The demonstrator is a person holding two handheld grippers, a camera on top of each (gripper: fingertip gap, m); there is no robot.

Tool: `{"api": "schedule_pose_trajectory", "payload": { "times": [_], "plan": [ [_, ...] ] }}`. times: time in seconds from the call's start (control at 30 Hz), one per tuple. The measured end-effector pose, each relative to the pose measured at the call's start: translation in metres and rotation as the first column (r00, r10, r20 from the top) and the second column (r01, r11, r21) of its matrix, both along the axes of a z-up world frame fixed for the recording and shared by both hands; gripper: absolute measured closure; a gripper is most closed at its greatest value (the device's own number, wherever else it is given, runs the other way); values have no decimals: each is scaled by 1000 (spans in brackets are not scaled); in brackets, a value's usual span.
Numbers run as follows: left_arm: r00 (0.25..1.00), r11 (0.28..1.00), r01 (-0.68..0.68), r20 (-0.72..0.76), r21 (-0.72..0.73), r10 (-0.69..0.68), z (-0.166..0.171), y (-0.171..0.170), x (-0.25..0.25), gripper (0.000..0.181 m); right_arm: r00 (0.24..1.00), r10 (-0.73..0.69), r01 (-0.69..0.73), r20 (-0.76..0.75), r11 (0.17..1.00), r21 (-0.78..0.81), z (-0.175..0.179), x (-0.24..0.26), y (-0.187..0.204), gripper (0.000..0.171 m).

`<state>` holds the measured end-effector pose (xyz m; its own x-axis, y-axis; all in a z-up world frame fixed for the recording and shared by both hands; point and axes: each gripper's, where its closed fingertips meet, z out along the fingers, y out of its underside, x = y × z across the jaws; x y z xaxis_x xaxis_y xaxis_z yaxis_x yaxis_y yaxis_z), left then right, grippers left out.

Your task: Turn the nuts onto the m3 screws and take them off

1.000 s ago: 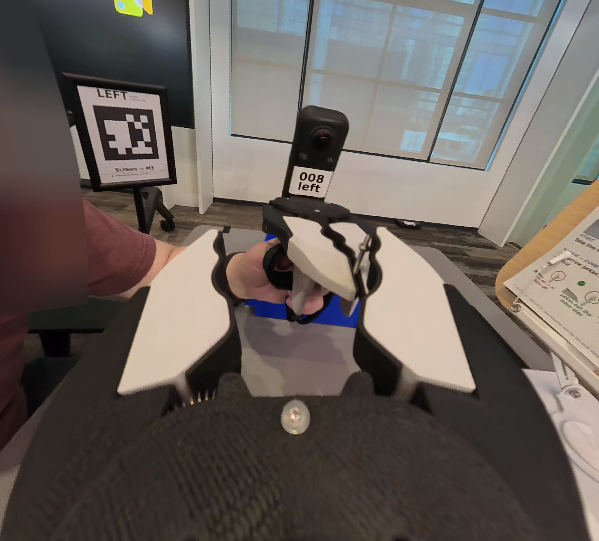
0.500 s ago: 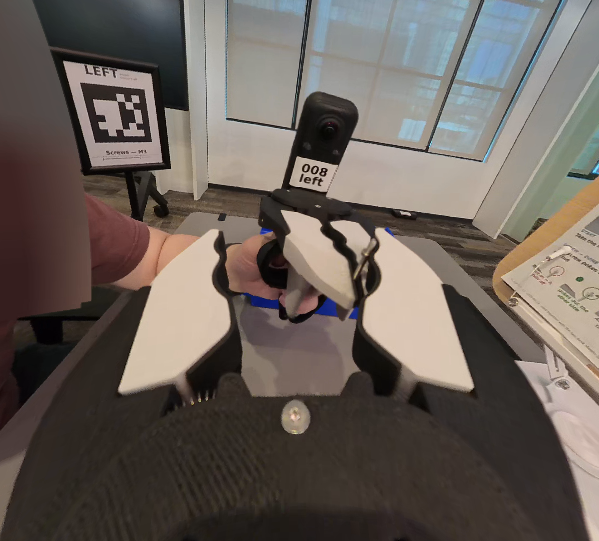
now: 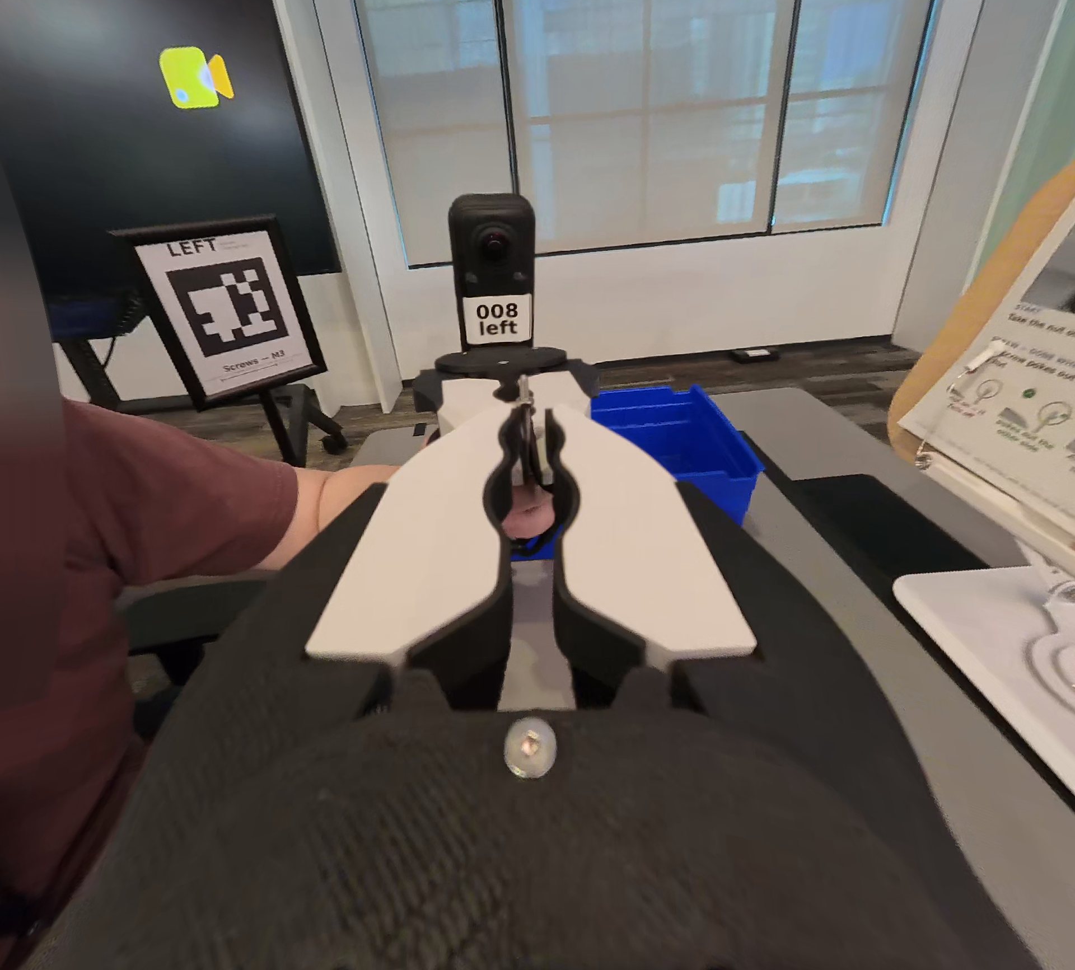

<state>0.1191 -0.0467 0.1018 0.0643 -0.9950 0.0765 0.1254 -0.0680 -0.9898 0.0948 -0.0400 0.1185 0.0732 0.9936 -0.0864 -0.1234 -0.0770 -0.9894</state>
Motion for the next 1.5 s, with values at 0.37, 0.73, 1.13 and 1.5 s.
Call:
{"api": "schedule_pose_trajectory", "payload": {
  "times": [0.37, 0.73, 1.13, 1.5],
  "plan": [
    [1000, 1000, 17, 6, -9, -17, 0, -1, 0, 165, 1000, 15, -15, 11, 1000, -24, -2, 2, 2, 168],
    [999, 999, -1, -40, -52, -2, -7, 8, -2, 172, 999, -11, 4, -39, 984, -181, 14, 54, 29, 168],
    [995, 1000, -10, -103, -14, 9, -9, 2, 1, 174, 234, -153, 870, 960, 474, -136, -192, 267, 89, 168],
    [996, 1000, -5, -95, -11, 4, -4, 1, -2, 178, -27, 142, 950, 989, 311, -19, -275, 329, 84, 168]
  ]
}}
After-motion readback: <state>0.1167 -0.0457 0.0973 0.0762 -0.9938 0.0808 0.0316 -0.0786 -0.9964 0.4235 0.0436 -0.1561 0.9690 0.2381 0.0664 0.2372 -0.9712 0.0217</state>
